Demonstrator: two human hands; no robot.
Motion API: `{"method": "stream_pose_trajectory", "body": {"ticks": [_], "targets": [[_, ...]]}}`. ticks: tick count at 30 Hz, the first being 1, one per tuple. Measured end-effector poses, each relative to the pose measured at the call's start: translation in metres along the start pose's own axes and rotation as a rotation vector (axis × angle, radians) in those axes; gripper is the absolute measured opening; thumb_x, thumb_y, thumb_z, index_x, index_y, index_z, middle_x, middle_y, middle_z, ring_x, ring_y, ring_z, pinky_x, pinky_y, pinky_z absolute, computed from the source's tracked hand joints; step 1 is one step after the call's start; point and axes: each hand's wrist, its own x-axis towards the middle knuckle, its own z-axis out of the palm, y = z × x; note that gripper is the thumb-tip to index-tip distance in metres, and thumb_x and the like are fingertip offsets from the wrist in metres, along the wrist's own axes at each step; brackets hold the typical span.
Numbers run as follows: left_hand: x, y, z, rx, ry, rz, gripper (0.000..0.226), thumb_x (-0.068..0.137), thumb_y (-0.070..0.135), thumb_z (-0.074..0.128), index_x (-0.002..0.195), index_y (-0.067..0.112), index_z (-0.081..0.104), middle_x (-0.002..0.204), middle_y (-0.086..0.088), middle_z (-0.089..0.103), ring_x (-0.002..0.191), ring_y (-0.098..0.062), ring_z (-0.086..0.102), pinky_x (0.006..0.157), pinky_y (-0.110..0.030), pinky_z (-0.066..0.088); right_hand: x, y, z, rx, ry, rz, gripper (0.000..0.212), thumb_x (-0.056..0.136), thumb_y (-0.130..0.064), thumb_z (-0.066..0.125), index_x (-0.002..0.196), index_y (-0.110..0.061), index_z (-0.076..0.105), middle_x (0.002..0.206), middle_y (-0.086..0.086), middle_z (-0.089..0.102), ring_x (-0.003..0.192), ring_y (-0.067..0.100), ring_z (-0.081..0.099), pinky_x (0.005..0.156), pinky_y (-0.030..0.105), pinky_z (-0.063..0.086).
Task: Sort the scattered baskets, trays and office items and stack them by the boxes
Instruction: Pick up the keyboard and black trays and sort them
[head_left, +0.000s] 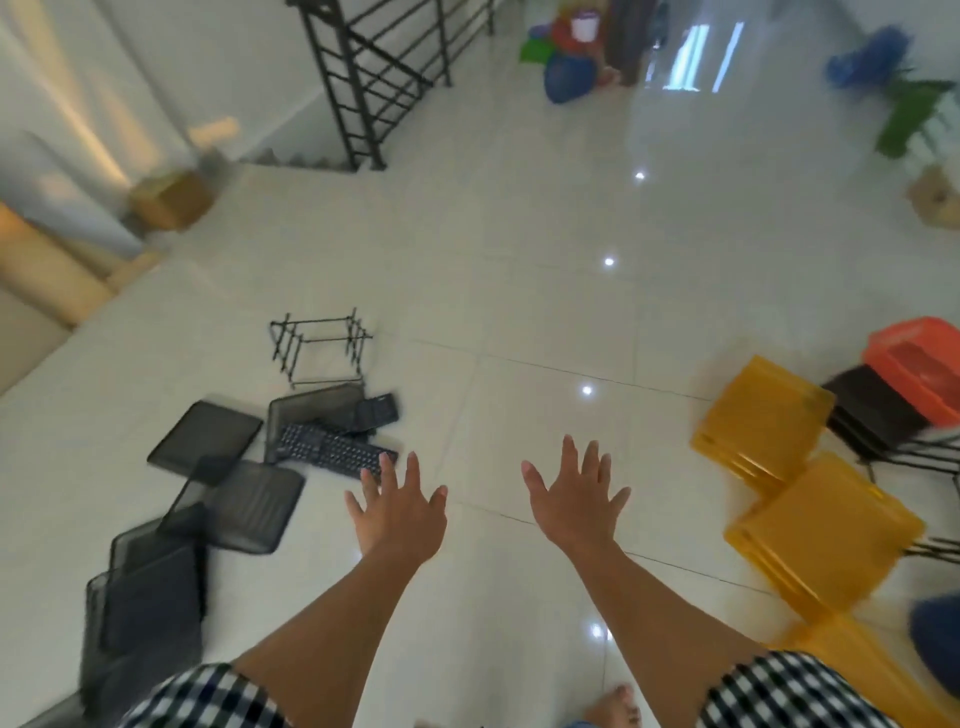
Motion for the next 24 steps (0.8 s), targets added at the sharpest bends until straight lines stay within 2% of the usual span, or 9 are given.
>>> {"method": "stream_pose_trajectory", "body": {"ticks": [12,24], "targets": [[-0.037,-0.255,0.000,-0.208,0.018,-0.379,0.068,0.103,0.060,0.021,0.161,0.031,-0.001,0.169,-0.006,-0.007,0.154,-0.034,-0.005,0.122,-0.057,-0.001,-0.098,-0.197,0.147,-0.186,-0.192,-0.318,0.083,0.095,-0.075,0.020,0.162,-0.030,0.001,0.170,0.006,-0.007,0.156,0.029,-0.008,0.120,0.062,0.001],[-0.010,-0.380,0.004,-0.332,0.002,-0.662,0.071,0.102,0.061,0.020,0.160,0.030,-0.005,0.168,-0.007,-0.010,0.154,-0.035,-0.007,0.122,-0.057,-0.001,-0.087,-0.333,0.228,-0.277,-0.290,-0.572,0.084,0.095,-0.074,0.027,0.162,-0.027,0.008,0.170,0.008,0.000,0.156,0.030,-0.004,0.120,0.063,0.005]]}}
